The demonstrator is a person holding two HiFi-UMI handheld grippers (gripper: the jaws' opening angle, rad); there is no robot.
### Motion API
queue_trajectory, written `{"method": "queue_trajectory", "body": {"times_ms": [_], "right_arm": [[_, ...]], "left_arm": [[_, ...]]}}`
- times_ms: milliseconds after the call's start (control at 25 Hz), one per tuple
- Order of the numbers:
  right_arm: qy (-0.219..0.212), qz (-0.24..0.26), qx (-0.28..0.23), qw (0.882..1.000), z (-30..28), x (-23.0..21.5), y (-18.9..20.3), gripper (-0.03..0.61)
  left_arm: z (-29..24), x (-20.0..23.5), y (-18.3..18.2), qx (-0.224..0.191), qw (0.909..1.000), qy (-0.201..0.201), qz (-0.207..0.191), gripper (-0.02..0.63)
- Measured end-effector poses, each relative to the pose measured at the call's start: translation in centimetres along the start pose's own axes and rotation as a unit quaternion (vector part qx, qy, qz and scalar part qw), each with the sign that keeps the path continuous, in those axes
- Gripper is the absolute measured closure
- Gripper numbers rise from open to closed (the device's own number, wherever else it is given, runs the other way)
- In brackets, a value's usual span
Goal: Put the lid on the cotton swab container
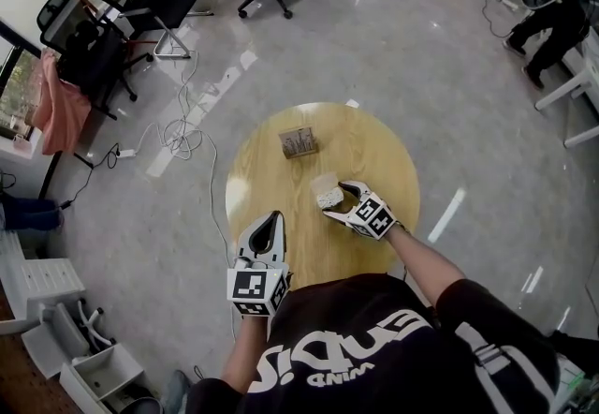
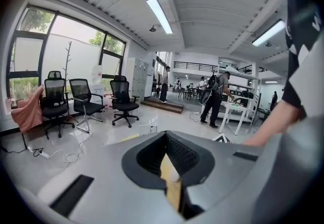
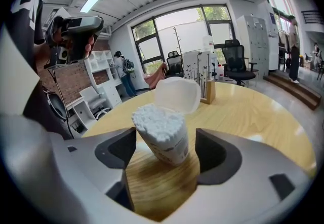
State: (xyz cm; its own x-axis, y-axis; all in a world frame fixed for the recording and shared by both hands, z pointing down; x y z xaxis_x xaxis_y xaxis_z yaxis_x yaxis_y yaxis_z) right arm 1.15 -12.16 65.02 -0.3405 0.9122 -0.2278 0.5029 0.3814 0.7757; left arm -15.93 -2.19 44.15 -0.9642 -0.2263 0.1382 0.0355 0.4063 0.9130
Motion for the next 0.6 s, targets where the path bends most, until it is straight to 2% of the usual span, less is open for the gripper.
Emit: {"method": "queue_trajectory", "body": {"times_ms": [200,400,600], "right_arm": [[-0.012,0.02,0.006,1.0,-0.71,0.2,-0.54,0.23],[-0.012,0.018,0.006,1.0,-0.58,0.29,-0.46,0.233],[-0.007,0.017,0.007,1.0,-0.46,0.51,-0.36,0.262]], "left_arm": [[-0.3,0.15,0.2,0.004,1.0,-0.003,0.001,0.604],[-0.55,0.14,0.25,0.006,1.0,-0.002,-0.002,0.604],[-0.9,0.12,0.35,0.009,0.9999,0.002,-0.004,0.604]]}}
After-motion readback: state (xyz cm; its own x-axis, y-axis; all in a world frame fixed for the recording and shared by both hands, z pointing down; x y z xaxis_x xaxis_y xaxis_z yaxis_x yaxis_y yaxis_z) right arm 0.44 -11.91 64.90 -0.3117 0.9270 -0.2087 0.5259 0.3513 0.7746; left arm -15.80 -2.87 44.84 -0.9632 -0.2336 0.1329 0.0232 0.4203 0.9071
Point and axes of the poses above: the fingertips, and each gripper's own axes: z backward along the fingers, x to its left, y out of its underside, the point moved 7 cm from there along z, backward along the fingers, and after that the axes turned 2 degrees about -y, right-handed, at the moved point
